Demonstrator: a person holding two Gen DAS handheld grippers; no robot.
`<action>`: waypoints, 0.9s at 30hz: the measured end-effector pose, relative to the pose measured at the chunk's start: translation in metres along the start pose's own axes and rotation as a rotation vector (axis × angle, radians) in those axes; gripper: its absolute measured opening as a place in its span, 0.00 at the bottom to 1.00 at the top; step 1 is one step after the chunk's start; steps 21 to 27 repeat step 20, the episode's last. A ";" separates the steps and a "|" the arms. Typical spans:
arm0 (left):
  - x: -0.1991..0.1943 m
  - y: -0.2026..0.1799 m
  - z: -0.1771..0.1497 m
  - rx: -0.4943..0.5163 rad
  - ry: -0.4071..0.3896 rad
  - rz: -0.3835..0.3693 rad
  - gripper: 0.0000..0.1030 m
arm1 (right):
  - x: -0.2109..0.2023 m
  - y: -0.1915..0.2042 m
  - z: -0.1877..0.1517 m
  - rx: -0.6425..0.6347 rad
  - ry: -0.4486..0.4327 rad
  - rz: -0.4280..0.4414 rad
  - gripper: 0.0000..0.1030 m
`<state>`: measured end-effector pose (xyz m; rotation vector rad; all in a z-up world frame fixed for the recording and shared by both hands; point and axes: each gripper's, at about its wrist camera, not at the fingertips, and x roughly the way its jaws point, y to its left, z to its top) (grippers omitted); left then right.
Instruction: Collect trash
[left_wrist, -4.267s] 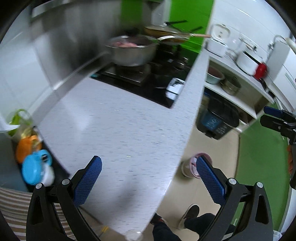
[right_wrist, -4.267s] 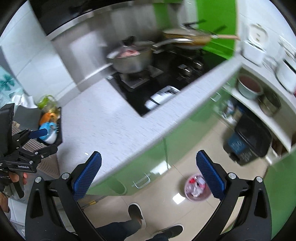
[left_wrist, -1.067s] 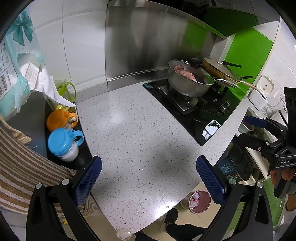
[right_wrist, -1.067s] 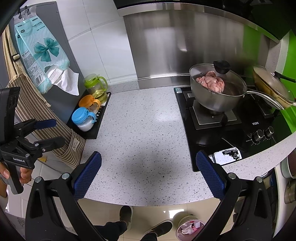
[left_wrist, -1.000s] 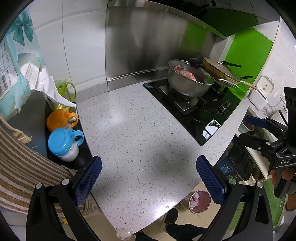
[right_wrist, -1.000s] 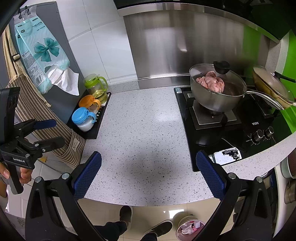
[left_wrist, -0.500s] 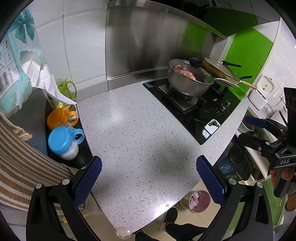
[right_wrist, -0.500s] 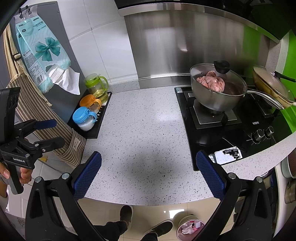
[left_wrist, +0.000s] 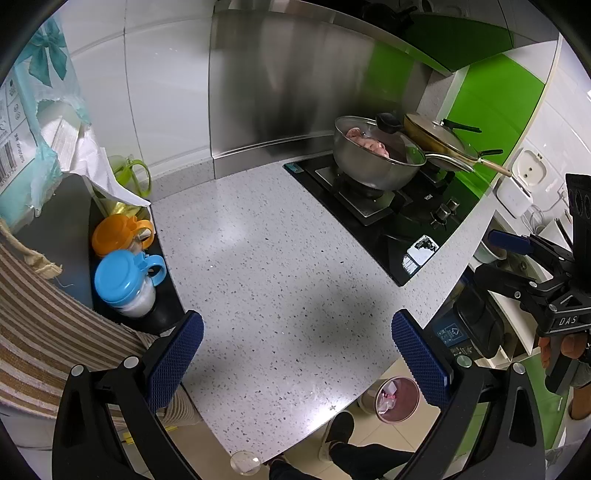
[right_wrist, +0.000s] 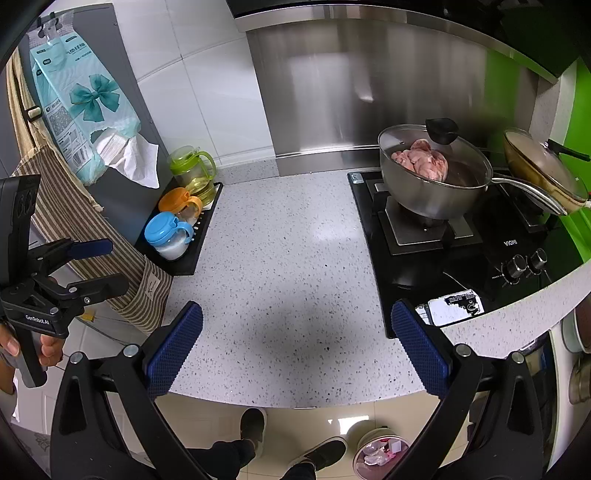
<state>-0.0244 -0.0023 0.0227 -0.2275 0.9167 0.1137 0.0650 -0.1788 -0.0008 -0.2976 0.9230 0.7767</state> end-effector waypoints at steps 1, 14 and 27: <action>0.000 0.000 0.000 -0.001 0.001 0.000 0.95 | 0.000 0.000 0.000 0.000 0.000 0.000 0.97; 0.003 -0.005 -0.001 0.020 0.017 0.017 0.95 | 0.000 0.000 0.000 0.000 -0.001 0.000 0.97; 0.003 -0.005 0.000 0.020 0.008 0.045 0.95 | 0.000 0.000 0.000 0.001 0.000 0.001 0.97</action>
